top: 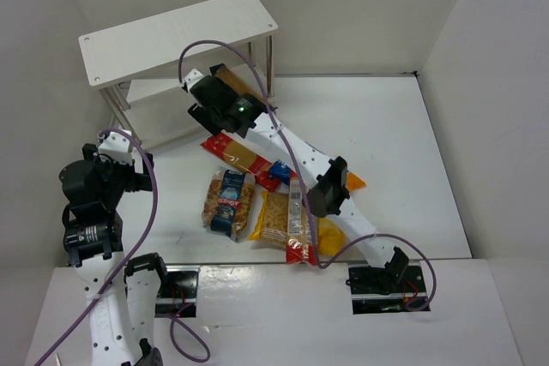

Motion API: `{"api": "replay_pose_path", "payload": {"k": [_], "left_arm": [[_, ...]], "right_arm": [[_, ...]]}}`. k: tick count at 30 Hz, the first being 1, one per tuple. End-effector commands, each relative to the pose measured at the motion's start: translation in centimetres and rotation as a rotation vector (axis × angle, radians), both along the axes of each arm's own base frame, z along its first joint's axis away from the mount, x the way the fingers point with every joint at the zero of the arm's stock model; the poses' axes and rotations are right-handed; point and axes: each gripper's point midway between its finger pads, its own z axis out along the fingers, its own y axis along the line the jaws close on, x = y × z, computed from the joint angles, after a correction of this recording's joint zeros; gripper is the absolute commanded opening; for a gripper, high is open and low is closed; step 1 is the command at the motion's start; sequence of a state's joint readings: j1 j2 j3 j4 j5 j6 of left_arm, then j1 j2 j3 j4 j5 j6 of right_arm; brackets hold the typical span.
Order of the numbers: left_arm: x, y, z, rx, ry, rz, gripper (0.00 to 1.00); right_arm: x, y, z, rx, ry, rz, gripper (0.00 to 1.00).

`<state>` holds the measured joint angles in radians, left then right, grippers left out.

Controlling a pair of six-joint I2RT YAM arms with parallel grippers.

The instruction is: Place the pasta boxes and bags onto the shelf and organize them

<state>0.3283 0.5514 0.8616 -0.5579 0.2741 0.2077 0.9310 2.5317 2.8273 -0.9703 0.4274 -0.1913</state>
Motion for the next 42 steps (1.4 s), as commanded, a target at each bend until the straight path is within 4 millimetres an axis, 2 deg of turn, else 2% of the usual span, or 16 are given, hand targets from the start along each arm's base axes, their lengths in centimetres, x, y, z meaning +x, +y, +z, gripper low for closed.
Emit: {"api": "replay_pose_path", "payload": {"k": [1,3,5,6,7,8,12,14,15,16,17,20,21,24,28,42], "left_arm": [[0.0,-0.7,0.9,0.016,-0.031,-0.044,1.00],[0.0,-0.7,0.9,0.016,-0.031,-0.044,1.00],[0.0,-0.7,0.9,0.016,-0.031,-0.044,1.00],[0.0,-0.7,0.9,0.016,-0.031,-0.044,1.00],[0.0,-0.7,0.9,0.016,-0.031,-0.044,1.00],[0.0,-0.7,0.9,0.016,-0.031,-0.044,1.00],[0.2,-0.8,0.2,0.003,-0.004,-0.052,1.00],[0.4,-0.9,0.4,0.002,-0.001,-0.062,1.00],[0.4,-0.9,0.4,0.002,-0.001,-0.062,1.00],[0.6,-0.7,0.1,0.001,0.010,-0.053,1.00],[0.6,-0.7,0.1,0.001,0.010,-0.053,1.00],[1.0,-0.4,-0.6,-0.011,0.043,-0.039,1.00],[1.0,-0.3,-0.6,-0.018,0.044,-0.026,1.00],[1.3,0.1,-1.2,-0.028,0.069,-0.002,1.00],[1.7,-0.1,-1.7,-0.046,0.090,-0.006,1.00],[0.8,-0.4,-0.2,-0.027,0.028,-0.007,1.00]], "right_arm": [[-4.0,-0.2,2.0,0.069,0.135,0.085,0.72],[-5.4,-0.7,-0.3,0.033,0.214,0.103,0.72],[-5.6,-0.7,2.8,0.126,0.158,0.114,0.75],[-6.4,-2.4,-1.8,0.042,0.205,0.085,0.77],[-7.3,-3.4,2.2,0.116,0.127,0.088,0.80],[-7.6,-4.2,0.0,0.107,0.124,0.078,0.82],[-9.9,-8.3,-0.5,0.180,0.195,0.069,0.83],[-9.5,-12.8,-1.2,0.192,0.185,0.001,0.84],[-9.4,-15.0,0.2,0.225,0.153,-0.027,0.84],[-9.5,-17.5,-1.9,0.199,0.177,-0.074,0.84],[-7.7,-21.5,-2.2,0.212,0.179,-0.167,0.85],[-7.0,-28.7,-3.6,0.241,0.218,-0.298,0.85],[-5.8,-33.3,-3.9,0.249,0.210,-0.403,0.85],[-6.4,-39.1,-4.6,0.265,0.208,-0.523,0.85],[-7.7,-41.7,-2.8,0.337,0.177,-0.558,0.88],[-10.2,-43.5,-1.5,0.377,0.114,-0.659,0.88]]}}
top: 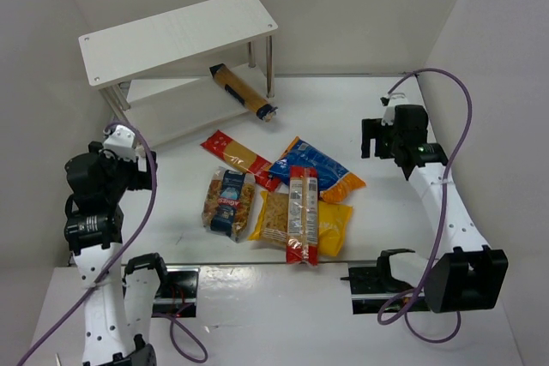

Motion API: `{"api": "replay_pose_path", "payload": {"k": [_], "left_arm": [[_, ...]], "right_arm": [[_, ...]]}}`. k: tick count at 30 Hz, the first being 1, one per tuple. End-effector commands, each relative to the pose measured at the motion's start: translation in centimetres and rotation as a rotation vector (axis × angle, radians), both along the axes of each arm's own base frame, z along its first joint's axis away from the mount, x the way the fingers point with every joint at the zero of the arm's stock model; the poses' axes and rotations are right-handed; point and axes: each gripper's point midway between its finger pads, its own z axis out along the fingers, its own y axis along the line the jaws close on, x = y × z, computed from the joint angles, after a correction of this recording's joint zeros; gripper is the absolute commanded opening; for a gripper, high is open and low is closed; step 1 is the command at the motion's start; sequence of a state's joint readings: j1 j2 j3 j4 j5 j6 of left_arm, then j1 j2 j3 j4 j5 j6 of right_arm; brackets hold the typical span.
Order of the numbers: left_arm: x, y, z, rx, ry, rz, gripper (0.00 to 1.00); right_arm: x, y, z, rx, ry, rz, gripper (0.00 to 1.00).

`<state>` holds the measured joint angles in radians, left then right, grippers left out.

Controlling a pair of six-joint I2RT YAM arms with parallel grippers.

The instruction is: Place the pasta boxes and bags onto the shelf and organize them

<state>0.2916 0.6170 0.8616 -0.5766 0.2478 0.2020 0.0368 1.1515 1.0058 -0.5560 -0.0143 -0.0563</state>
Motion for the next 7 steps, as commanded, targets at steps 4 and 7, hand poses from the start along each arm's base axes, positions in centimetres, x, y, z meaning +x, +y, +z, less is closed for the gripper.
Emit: {"api": "replay_pose_path", "payload": {"k": [4,7], "left_arm": [[0.14,-0.34,1.40,-0.012,-0.046,-0.006,1.00],[0.27,-0.30,1.19,-0.014,-0.037,-0.006,1.00]], "right_arm": [[-0.55,-1.52,2.16,0.003,-0.093,-0.070,0.91],[-0.91,-1.73,2.50,-0.009,-0.108,-0.072,0.93]]}}
